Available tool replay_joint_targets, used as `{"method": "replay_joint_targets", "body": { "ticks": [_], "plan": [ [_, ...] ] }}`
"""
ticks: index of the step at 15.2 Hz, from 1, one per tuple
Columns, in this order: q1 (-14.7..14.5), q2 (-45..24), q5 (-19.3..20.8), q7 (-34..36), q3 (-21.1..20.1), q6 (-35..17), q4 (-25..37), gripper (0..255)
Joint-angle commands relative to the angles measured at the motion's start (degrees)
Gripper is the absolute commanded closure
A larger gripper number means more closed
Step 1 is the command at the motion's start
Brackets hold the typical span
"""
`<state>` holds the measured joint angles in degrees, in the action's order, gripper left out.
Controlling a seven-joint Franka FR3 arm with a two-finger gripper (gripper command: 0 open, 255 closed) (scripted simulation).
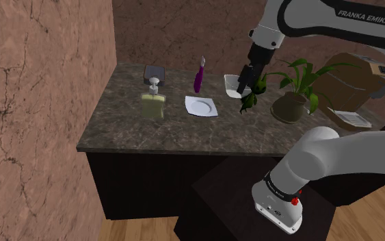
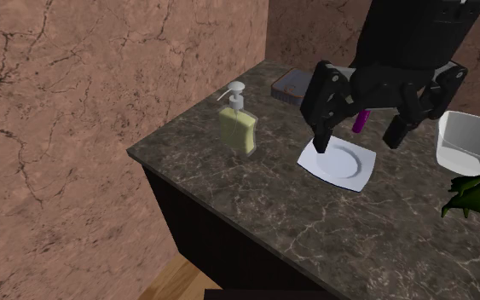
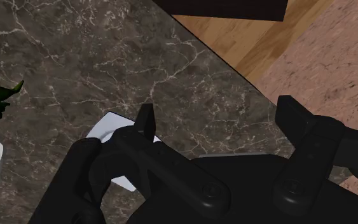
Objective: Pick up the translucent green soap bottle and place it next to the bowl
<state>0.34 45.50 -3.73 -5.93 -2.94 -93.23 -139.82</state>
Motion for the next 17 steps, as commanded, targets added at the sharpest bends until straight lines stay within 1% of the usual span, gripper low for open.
{"method": "replay_joint_targets", "body": {
  "ticks": [1,5,9,13,17],
  "plan": [
    [0.0,0.0,0.0,0.0,0.0,0.0,0.0,0],
    [-0.8,-6.9,-0.6,-2.1,0.0,-8.4,-0.3,0],
    [-1.6,-14.6,-1.3,-4.2,0.0,-16.1,0.8,0],
    [-2.5,-22.8,-2.1,-6.3,-0.2,-23.0,3.3,0],
    [-3.3,-31.3,-2.9,-8.5,-0.5,-28.9,7.0,0]
  ]
}}
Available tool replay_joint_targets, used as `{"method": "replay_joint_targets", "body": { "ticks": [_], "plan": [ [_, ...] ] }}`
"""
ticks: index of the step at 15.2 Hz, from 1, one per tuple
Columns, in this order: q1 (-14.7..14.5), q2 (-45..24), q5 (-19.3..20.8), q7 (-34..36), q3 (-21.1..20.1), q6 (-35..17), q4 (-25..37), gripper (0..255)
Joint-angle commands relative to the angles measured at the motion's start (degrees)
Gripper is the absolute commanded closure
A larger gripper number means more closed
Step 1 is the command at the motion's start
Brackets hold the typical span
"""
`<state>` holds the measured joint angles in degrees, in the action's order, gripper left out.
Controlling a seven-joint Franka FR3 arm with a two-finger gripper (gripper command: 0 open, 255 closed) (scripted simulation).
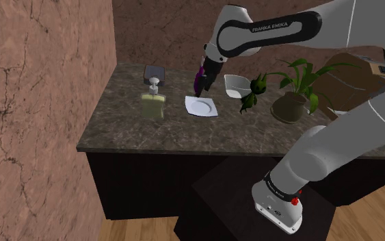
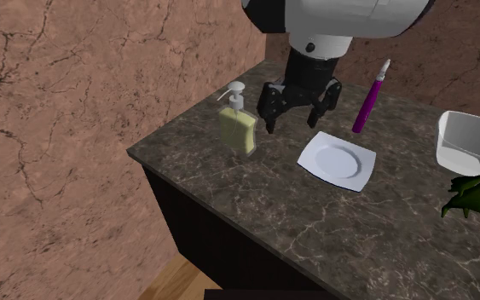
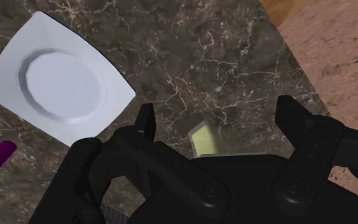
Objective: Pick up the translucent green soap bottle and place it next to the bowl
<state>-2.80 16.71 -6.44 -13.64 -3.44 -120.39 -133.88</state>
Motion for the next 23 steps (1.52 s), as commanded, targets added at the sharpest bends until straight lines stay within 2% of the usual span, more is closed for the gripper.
{"method": "replay_joint_targets", "body": {
  "ticks": [1,7,14,23],
  "plan": [
    [-0.3,-4.6,-0.4,-1.3,0.0,-3.0,2.2,0],
    [-1.4,-17.3,-1.5,-4.4,-0.8,-9.1,10.5,0],
    [-2.4,-32.0,-1.9,-7.3,-2.1,-13.0,23.3,0],
    [-3.0,-36.3,-1.9,-7.4,-2.3,-17.6,23.2,0]
  ]
}}
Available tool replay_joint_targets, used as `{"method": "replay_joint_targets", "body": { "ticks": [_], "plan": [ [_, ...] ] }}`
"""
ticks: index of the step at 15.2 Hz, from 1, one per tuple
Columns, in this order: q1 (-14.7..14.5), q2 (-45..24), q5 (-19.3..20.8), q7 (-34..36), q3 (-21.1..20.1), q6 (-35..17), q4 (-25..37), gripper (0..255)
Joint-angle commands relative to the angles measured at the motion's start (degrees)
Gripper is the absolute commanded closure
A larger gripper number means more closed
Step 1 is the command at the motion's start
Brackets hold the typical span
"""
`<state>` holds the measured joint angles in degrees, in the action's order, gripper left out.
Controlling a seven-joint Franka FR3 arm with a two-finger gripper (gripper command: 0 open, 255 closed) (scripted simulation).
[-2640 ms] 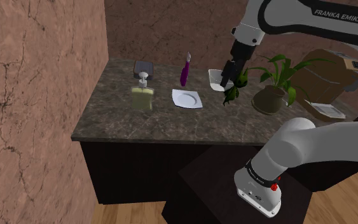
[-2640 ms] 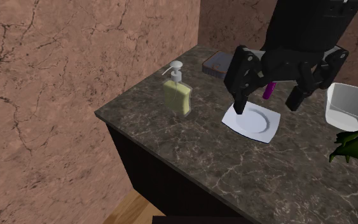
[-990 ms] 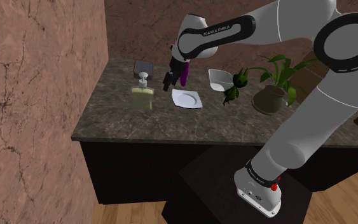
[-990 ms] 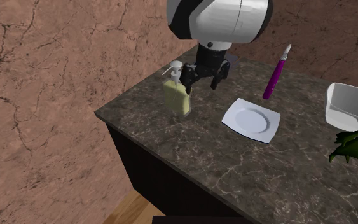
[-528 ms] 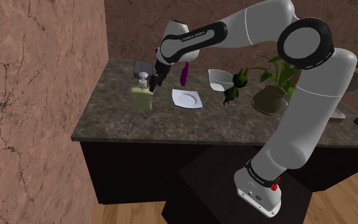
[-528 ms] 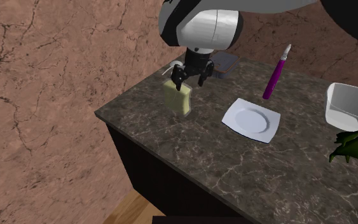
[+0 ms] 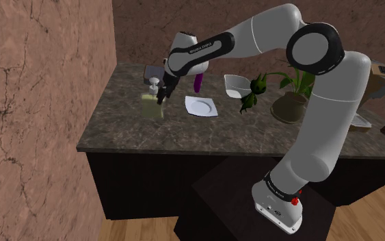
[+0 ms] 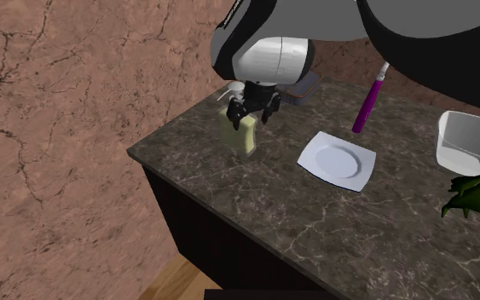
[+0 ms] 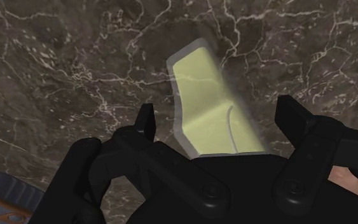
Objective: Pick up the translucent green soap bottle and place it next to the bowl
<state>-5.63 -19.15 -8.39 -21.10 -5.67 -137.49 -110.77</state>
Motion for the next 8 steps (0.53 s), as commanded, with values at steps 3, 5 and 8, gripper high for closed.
{"method": "replay_joint_targets", "body": {
  "ticks": [3,5,8],
  "plan": [
    [-0.1,-0.5,0.0,0.1,0.0,-0.5,0.1,0],
    [-0.1,-0.5,0.0,0.1,0.0,-0.5,0.1,0],
    [-0.1,-0.5,0.0,0.1,0.0,-0.5,0.1,255]
  ]
}}
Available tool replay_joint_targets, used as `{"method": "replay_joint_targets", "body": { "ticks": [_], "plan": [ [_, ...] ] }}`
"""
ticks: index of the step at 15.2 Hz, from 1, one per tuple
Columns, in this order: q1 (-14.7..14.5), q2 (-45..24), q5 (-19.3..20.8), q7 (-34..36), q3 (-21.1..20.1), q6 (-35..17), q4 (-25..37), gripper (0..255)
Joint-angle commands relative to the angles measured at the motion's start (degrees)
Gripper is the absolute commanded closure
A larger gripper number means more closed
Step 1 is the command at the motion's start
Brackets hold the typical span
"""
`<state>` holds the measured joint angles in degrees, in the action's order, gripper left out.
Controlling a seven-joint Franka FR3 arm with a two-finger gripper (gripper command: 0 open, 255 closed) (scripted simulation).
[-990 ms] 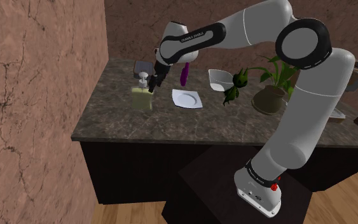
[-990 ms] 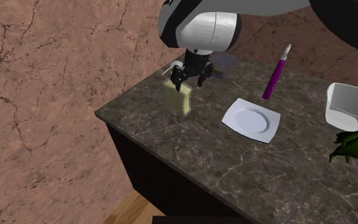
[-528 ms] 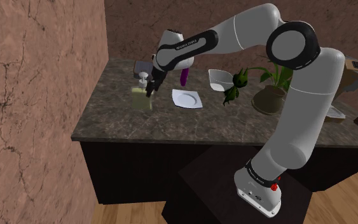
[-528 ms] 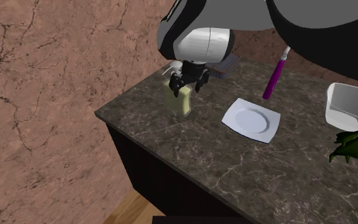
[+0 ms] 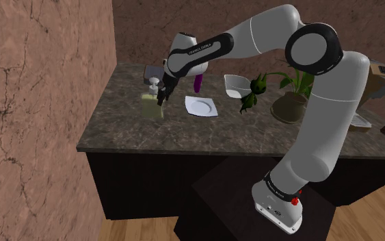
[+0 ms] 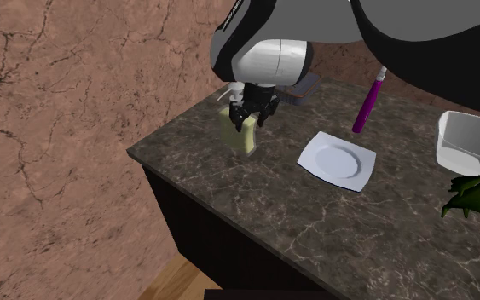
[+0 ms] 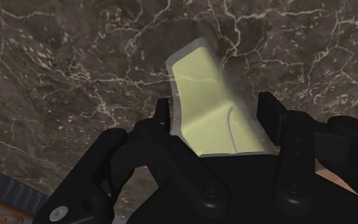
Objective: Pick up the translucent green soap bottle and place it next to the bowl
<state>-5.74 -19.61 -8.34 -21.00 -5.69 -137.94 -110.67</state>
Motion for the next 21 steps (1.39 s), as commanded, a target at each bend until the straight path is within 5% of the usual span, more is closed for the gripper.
{"method": "replay_joint_targets", "body": {
  "ticks": [1,9,21],
  "plan": [
    [0.0,0.0,0.0,0.0,0.0,0.0,0.0,255],
    [0.0,0.0,0.0,0.0,0.0,0.0,0.0,255],
    [0.1,4.6,0.4,1.1,0.1,7.8,3.3,255]
  ]
}}
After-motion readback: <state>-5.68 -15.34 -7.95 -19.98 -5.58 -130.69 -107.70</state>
